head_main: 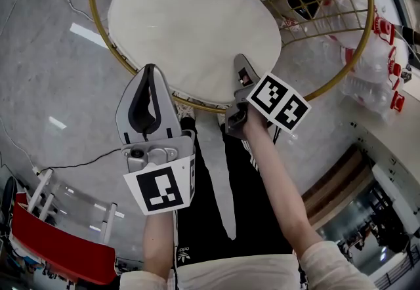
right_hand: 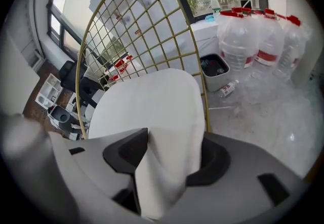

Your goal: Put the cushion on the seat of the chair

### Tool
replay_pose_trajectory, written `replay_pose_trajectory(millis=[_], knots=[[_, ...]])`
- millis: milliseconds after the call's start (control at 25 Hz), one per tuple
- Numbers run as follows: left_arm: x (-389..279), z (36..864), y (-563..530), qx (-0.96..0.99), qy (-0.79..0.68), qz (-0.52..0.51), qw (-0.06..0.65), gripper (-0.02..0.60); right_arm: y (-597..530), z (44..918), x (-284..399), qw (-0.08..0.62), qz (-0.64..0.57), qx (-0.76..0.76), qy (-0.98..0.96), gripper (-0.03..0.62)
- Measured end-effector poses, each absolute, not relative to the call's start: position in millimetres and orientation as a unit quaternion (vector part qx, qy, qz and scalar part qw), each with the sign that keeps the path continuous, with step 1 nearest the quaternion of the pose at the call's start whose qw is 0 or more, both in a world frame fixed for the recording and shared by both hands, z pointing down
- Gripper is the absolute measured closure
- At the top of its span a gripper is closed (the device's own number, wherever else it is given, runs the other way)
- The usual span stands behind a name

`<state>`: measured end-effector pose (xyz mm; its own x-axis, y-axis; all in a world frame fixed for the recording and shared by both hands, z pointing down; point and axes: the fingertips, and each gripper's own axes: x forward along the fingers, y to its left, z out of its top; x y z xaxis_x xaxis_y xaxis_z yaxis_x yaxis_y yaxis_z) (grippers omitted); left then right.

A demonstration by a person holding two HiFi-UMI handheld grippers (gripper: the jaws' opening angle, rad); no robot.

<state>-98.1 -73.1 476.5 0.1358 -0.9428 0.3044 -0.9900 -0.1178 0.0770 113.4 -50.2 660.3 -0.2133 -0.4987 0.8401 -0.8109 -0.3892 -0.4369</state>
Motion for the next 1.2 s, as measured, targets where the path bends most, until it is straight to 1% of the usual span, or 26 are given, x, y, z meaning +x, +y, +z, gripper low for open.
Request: replay_pose_trajectory(millis=[120, 440, 680, 960, 1200], knots=[[-97, 476, -73, 0.743, -0.651, 0.091, 0.128, 0.568, -49, 660, 118, 0.164, 0.547, 0.627, -0.529, 0.354], [-96, 474, -70, 0.740, -0.656, 0.086, 0.126, 0.568, -48, 655, 123, 0.182, 0.519, 0.659, -0.512, 0.319], [-97, 472, -69, 0.741, -0.655, 0.085, 0.124, 0.568, -43, 647, 132, 0.221, 0.489, 0.692, -0.484, 0.284], [-93, 466, -70, 0.742, -0.654, 0.074, 0.128, 0.568, -42, 629, 135, 0.245, 0.423, 0.738, -0.465, 0.281], [-92, 468, -69, 0.745, -0.650, 0.076, 0.130, 0.568, -42, 619, 135, 0.242, 0.397, 0.752, -0.467, 0.281]])
